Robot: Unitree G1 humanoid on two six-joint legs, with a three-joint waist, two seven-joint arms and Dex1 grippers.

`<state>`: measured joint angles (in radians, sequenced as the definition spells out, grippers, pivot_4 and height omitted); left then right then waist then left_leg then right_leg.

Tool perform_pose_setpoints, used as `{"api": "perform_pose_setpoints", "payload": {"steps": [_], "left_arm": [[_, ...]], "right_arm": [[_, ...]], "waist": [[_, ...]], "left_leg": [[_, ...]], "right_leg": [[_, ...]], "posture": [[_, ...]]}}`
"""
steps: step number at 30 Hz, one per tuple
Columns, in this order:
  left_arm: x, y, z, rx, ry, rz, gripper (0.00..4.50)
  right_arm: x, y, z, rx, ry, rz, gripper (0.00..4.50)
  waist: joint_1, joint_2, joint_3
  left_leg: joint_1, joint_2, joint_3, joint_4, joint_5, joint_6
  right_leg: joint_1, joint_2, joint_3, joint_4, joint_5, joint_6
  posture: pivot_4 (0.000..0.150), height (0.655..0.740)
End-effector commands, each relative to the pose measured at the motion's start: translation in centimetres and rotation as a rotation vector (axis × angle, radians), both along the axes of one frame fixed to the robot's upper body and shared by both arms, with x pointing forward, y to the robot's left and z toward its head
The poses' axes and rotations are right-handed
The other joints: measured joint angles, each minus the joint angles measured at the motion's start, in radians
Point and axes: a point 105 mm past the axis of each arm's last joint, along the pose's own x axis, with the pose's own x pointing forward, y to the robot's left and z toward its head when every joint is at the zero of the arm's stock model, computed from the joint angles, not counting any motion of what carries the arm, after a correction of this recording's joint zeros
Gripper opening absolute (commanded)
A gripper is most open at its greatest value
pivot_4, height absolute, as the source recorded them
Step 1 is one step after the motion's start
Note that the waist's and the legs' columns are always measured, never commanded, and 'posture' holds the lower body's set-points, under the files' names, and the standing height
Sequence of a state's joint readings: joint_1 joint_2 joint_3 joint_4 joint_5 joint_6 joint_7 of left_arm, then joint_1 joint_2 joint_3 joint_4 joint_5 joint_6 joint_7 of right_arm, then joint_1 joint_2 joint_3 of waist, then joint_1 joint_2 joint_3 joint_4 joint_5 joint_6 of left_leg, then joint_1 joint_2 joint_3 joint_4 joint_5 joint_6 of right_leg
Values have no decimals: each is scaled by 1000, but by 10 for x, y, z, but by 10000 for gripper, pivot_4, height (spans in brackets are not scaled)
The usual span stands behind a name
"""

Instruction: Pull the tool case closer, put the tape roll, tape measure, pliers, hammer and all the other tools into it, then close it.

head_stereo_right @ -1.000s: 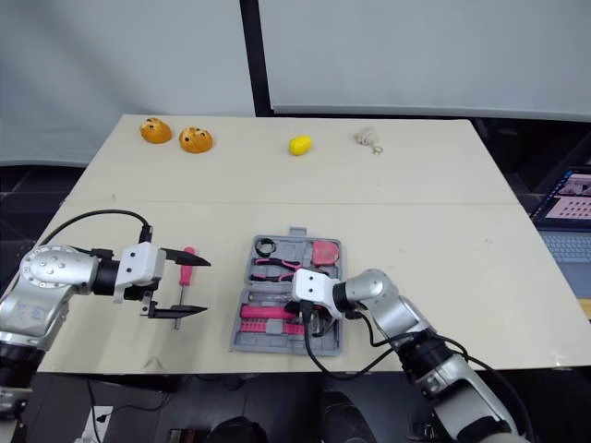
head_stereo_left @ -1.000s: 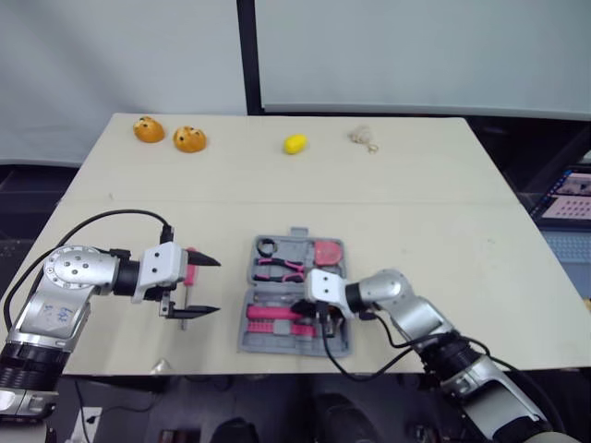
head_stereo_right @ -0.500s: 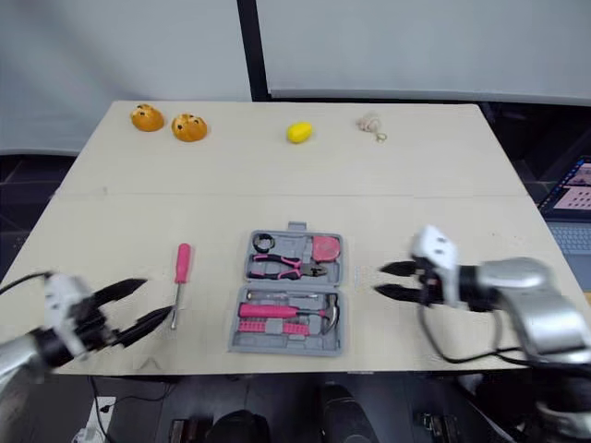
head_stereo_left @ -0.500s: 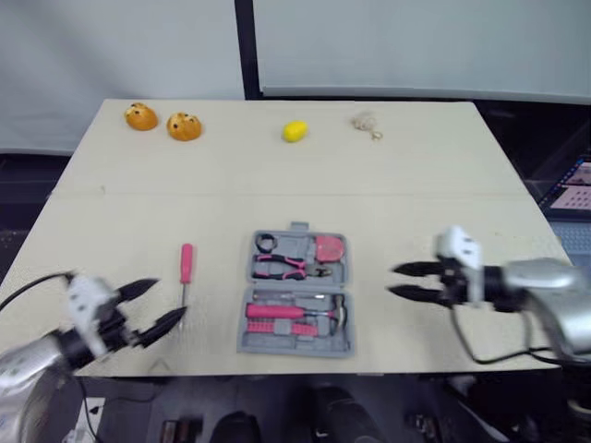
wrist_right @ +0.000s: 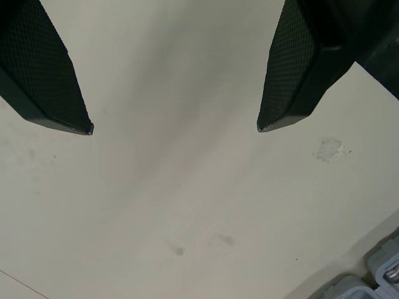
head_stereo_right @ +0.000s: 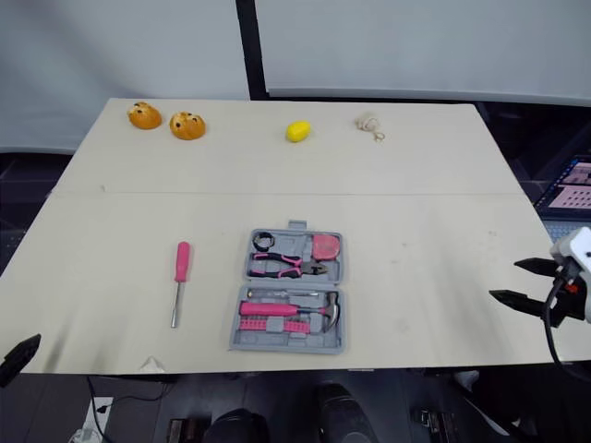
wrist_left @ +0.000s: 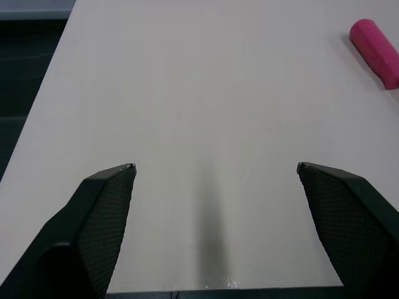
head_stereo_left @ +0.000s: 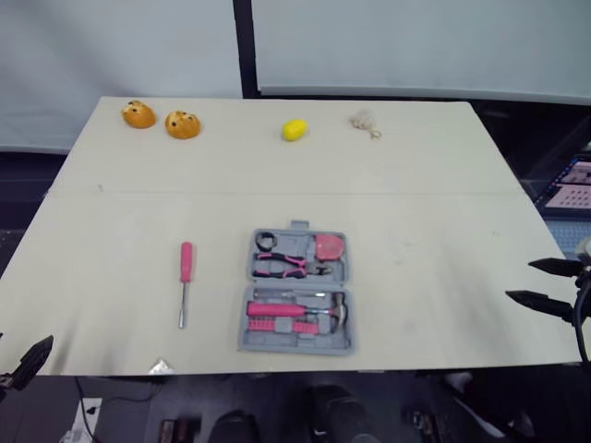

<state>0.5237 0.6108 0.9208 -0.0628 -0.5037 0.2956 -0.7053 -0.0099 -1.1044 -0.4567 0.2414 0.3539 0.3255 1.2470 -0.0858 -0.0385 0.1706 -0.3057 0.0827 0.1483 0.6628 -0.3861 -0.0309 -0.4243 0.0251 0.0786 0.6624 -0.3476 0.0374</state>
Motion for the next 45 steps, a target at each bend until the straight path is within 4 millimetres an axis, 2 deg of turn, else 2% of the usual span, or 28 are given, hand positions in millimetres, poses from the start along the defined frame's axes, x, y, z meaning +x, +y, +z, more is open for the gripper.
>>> {"api": "perform_pose_setpoints", "payload": {"steps": [1,3,6,12,15,18,25,30,35,45], "left_arm": [[6,2,7,29,-13,3,45000],[15,-6,9,26,-26,-14,45000],[32,-32,14,17,-54,-95,45000],[60,-74,20,-19,-64,-147,45000],[77,-96,18,-80,-44,-137,45000],[88,-114,16,-84,-21,-146,45000],[105,-126,9,-132,21,-76,45000],[120,-141,-2,-165,67,-42,45000],[144,-155,-17,-169,107,-9,45000],[167,-157,-34,-141,150,28,45000]], "right_arm": [[4,7,15,-2,-86,10,44447],[7,18,19,22,-108,32,44447],[11,42,28,79,-140,84,44447],[10,92,42,155,-149,215,44447],[7,129,51,191,-158,331,44447],[1,154,57,219,-162,403,44447],[-8,175,54,236,-142,474,44447],[-12,192,54,264,-137,546,44447],[-20,217,51,289,-121,666,44447],[-23,228,47,302,-109,717,44447]], "waist": [[0,0,0],[0,2,1],[0,2,2],[2,4,2],[2,4,3],[3,4,3],[6,4,3],[7,4,3],[9,4,3],[12,4,3]], "left_leg": [[0,0,0,0,0,0],[0,0,0,0,0,0],[0,0,0,0,0,0],[-1,0,-1,0,0,-1],[-2,0,-1,0,0,-1],[-2,0,-1,1,0,-1],[-3,0,-1,3,0,-1],[-3,0,-1,5,1,-1],[-3,0,-1,7,1,-2],[-7,0,-1,19,1,-2]], "right_leg": [[0,0,0,0,0,0],[0,0,0,0,0,0],[0,0,0,0,0,0],[0,0,0,0,1,1],[0,0,0,0,1,2],[-1,0,0,1,1,2],[-1,0,0,0,1,2],[-1,0,0,2,2,3],[-1,0,0,5,2,3],[-3,0,1,13,2,3]], "posture": [[1500,7400],[1500,7400],[1500,7400],[1500,7400],[1500,7400],[1500,7400],[1500,7400],[1500,7400],[1500,7400],[1500,7400]]}}
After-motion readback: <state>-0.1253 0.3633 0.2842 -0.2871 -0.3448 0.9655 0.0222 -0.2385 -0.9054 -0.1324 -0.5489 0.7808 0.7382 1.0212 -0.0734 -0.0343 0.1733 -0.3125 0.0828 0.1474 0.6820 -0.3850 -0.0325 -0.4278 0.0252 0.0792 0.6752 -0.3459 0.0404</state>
